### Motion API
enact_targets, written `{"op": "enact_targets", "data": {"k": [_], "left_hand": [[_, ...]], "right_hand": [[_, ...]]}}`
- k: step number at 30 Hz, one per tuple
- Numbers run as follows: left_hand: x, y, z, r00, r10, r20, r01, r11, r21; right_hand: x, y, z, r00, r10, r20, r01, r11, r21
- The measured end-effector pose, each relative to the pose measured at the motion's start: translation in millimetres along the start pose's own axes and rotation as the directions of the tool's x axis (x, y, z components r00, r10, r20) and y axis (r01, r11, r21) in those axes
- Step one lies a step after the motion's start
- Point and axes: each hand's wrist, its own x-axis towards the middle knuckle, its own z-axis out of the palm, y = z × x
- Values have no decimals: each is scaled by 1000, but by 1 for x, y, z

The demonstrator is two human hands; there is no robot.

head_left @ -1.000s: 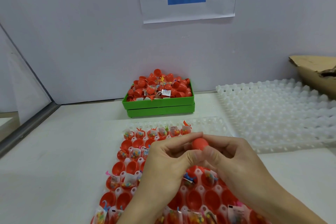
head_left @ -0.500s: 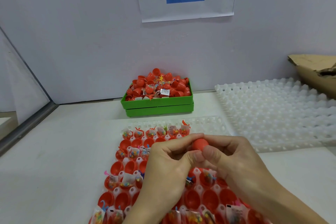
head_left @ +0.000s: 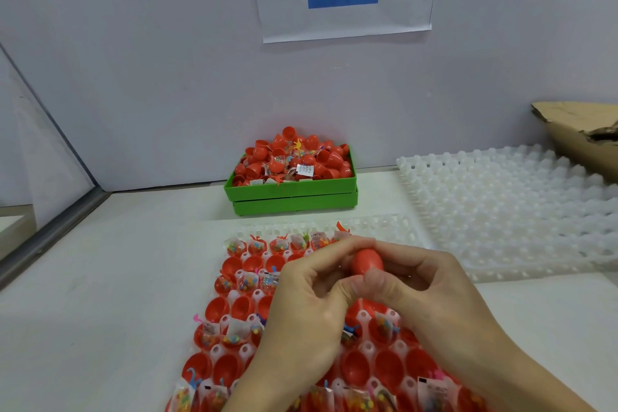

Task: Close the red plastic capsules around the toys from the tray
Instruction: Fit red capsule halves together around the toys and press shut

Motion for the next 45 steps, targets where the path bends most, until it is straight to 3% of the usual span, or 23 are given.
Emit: {"op": "enact_targets", "data": {"k": [3,7,13,17,22,28,38,43,45], "left_hand": [[0,-4,0,997,-82,6,82,988,-131],[0,-3,0,990,-131,50,139,963,-230],[0,-5,-3,999,16,-34,-17,999,-36],[0,-6,-3,997,70,-43,-65,992,104],[1,-5,-5,994,50,-101,-38,992,119],[2,-3,-5,997,11,-79,-2,994,111],[2,-5,-9,998,40,-45,-35,994,103],[3,-5,-7,993,-90,-78,80,989,-125],[4,-5,-8,989,-125,-79,113,984,-140]], "right_hand": [[0,-2,0,1000,30,8,-30,998,54],[1,-2,-2,989,41,-144,-39,999,13],[1,-2,-1,962,37,-271,-66,993,-96],[1,-1,-2,968,65,-242,-84,994,-69],[0,-3,-2,990,85,-112,-88,996,-23],[1,-1,-3,983,150,-109,-148,989,26],[-1,1,-5,991,8,-136,-27,990,-138],[1,0,-5,983,-103,-151,74,979,-188],[1,1,-5,978,-149,-146,111,963,-245]]}}
